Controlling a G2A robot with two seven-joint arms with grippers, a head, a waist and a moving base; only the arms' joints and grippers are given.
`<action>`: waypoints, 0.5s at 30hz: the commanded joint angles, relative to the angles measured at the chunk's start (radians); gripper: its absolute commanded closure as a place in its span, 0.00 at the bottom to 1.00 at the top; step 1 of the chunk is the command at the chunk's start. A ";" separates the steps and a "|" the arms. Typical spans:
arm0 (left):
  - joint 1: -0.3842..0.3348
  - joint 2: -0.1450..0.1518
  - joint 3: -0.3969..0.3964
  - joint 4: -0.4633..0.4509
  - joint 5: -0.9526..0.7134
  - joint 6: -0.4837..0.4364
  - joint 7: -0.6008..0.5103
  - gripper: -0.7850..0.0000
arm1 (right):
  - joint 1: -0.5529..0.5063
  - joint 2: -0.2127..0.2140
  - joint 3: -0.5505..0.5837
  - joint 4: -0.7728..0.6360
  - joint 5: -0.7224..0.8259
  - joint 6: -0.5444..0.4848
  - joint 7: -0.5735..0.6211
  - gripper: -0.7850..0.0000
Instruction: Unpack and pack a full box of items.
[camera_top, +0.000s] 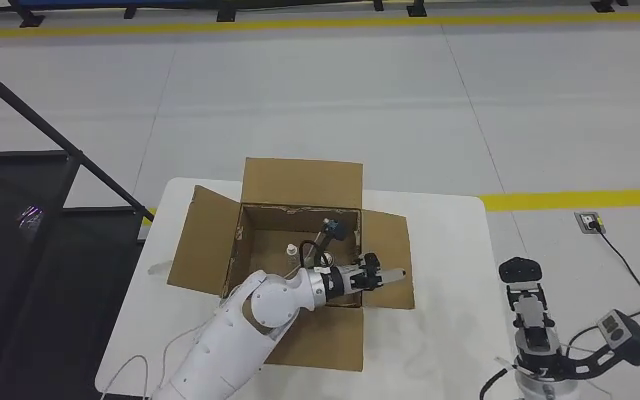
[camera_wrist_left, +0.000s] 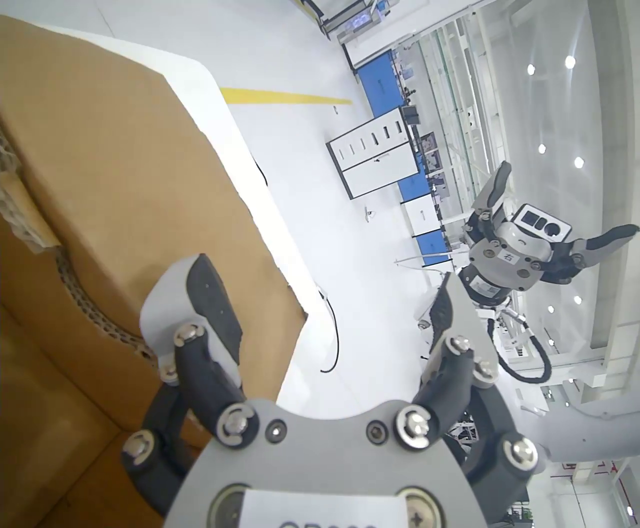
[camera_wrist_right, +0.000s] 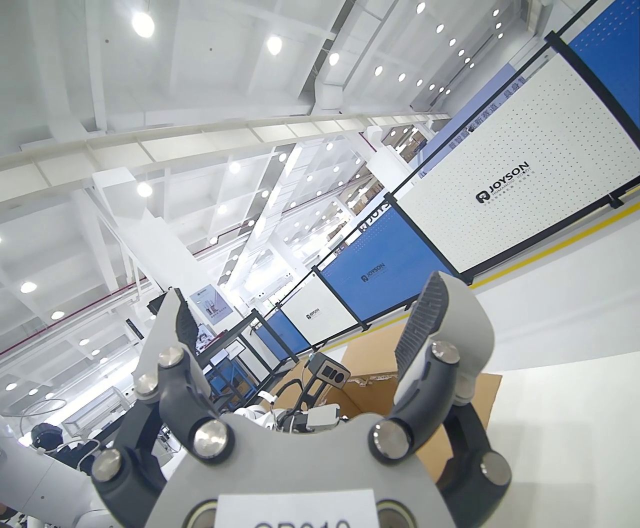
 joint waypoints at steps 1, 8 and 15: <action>-0.009 -0.007 0.012 0.012 0.001 0.002 0.004 0.00 | 0.001 0.001 0.000 0.008 0.002 -0.001 -0.002 0.00; -0.024 -0.022 0.025 0.031 0.011 0.011 0.006 0.00 | 0.014 0.005 0.001 0.037 0.016 -0.007 -0.001 0.00; -0.013 -0.020 -0.005 0.003 0.018 0.014 0.007 0.00 | 0.035 0.009 0.004 0.054 0.034 0.009 -0.009 0.00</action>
